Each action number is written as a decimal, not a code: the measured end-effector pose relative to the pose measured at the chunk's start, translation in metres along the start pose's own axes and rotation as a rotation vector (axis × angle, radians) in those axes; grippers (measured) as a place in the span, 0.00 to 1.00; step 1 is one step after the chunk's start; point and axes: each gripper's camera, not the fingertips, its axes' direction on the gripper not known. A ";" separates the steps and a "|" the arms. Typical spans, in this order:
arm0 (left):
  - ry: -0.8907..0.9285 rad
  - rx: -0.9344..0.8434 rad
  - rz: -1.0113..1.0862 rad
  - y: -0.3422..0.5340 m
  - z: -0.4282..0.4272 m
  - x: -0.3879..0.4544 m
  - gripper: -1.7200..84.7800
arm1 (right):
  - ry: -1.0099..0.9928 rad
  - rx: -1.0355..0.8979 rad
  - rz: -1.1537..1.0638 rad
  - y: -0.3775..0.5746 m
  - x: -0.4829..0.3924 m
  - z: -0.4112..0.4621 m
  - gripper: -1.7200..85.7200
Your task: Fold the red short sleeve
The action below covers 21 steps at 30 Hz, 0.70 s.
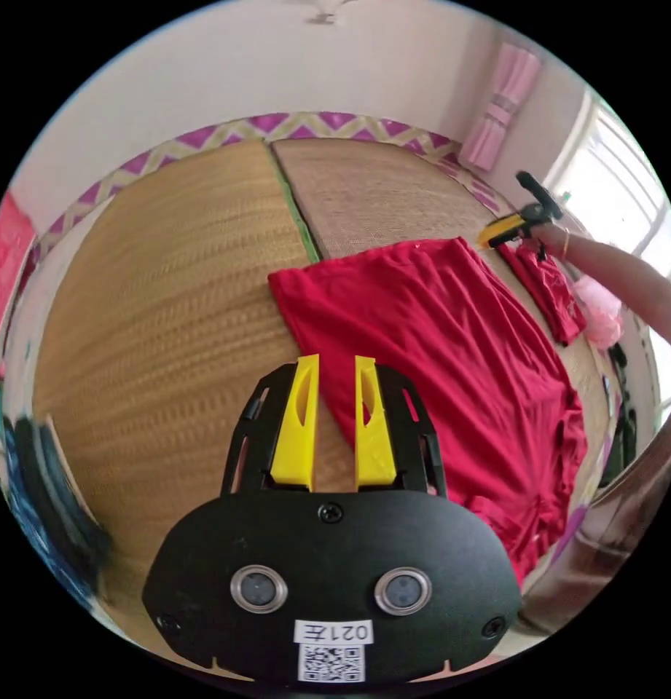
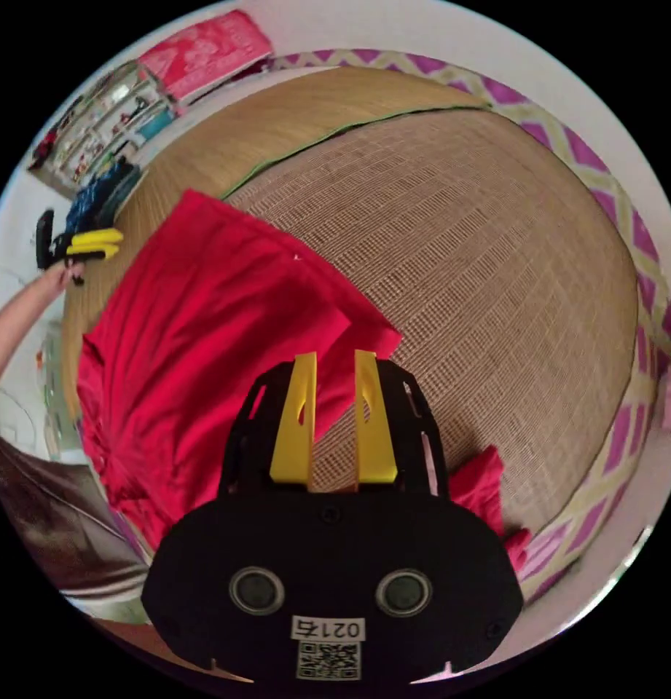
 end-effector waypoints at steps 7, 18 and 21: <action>-0.053 -0.107 0.347 -0.100 0.075 0.018 0.13 | 0.086 -0.215 -0.292 -0.095 -0.001 0.013 0.13; -0.039 -0.275 0.426 -0.168 0.143 0.047 0.05 | -0.068 -0.272 -0.412 -0.174 0.001 0.001 0.02; 0.012 -0.230 0.377 -0.173 0.133 0.049 0.02 | -0.142 -0.196 -0.371 -0.183 0.014 -0.022 0.01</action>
